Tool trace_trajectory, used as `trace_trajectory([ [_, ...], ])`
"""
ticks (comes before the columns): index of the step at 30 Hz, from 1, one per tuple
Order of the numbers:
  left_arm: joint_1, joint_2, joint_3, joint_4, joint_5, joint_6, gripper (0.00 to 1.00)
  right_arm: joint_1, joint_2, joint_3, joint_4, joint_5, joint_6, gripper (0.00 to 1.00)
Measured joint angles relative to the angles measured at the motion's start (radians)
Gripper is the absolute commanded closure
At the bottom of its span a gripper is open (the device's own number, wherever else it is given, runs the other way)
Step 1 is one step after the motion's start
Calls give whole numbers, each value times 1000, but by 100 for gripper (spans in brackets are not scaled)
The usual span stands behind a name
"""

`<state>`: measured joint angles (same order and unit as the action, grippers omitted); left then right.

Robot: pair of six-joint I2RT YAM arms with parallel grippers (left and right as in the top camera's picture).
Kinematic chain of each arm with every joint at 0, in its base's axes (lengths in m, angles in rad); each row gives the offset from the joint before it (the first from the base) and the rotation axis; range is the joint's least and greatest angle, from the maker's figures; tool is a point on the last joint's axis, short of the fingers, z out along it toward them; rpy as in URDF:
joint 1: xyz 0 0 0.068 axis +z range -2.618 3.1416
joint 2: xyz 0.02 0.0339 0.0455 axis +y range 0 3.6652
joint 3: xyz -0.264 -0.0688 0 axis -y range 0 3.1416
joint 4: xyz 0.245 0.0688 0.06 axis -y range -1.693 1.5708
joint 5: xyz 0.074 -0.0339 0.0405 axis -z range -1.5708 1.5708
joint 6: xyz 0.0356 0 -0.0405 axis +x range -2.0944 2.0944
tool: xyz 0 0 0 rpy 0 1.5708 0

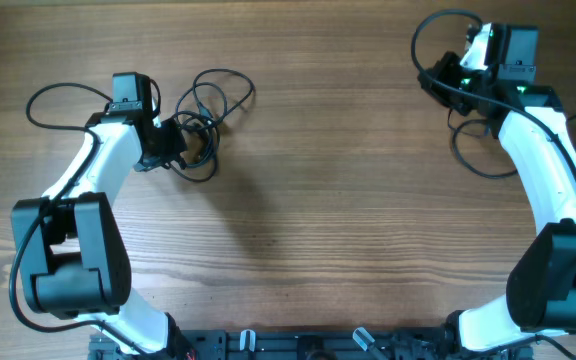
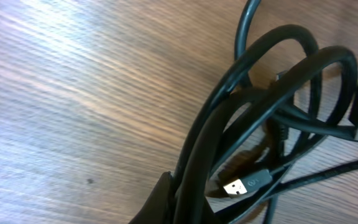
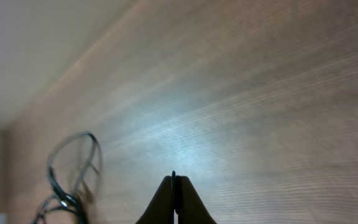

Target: Untangle cables

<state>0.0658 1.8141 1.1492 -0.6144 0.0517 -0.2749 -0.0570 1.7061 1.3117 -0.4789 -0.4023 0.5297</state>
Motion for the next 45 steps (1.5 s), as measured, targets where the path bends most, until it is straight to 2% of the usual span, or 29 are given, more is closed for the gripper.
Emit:
trace_trajectory([
  [1, -3, 0, 0, 8, 19, 7, 96, 2, 0, 0, -47, 5, -36, 80],
  [2, -8, 0, 0, 16, 36, 18, 96, 6, 0, 0, -69, 3, -54, 72],
  [3, -16, 0, 0, 23, 48, 27, 96, 11, 0, 0, -95, -6, -72, 57],
  [5, -40, 0, 0, 32, 71, 46, 96, 35, 0, 0, -123, -39, -89, 53],
  [6, -48, 0, 0, 35, 92, 65, 96, 56, 0, 0, -124, -49, -90, 48],
  [7, -61, 0, 0, 42, 137, 100, 96, 88, 0, 0, -122, -58, -83, 48],
  [9, -83, 0, 0, 47, 220, 141, 96, 155, 3, -1, -89, -69, -22, 49],
  [10, -92, 0, 0, 47, 251, 151, 96, 203, 17, -6, -39, -76, 54, 48],
  [12, -98, 0, 0, 48, 314, 166, 96, 268, 60, -23, 42, -80, 142, 40],
  [16, -98, 0, 0, 52, 367, 171, 96, 394, 228, -40, 271, -90, 325, 40],
  [20, -98, 0, 0, 59, 377, 174, 96, 449, 357, -48, 445, -85, 542, 40],
  [26, -98, 0, 0, 61, 377, 174, 96, 482, 422, -48, 545, -8, 779, 40],
  [29, -98, 0, 0, 62, 378, 174, 96, 482, 422, -48, 583, 34, 828, 36],
  [35, -98, 0, 0, 63, 382, 185, 96, 489, 422, -48, 610, 89, 862, 38],
  [37, -98, 0, 0, 64, 393, 224, 96, 503, 422, -48, 613, 97, 901, 43],
  [41, -98, 0, 0, 54, 489, 342, 96, 521, 422, -48, 633, 112, 988, 43],
  [42, -99, 0, 0, 53, 508, 355, 96, 521, 422, -48, 633, 113, 995, 44],
  [43, -98, 0, 0, 52, 525, 373, 96, 523, 422, -48, 634, 116, 1004, 51],
  [45, -98, 0, 0, 48, 539, 391, 96, 525, 434, -48, 637, 116, 1015, 72],
])
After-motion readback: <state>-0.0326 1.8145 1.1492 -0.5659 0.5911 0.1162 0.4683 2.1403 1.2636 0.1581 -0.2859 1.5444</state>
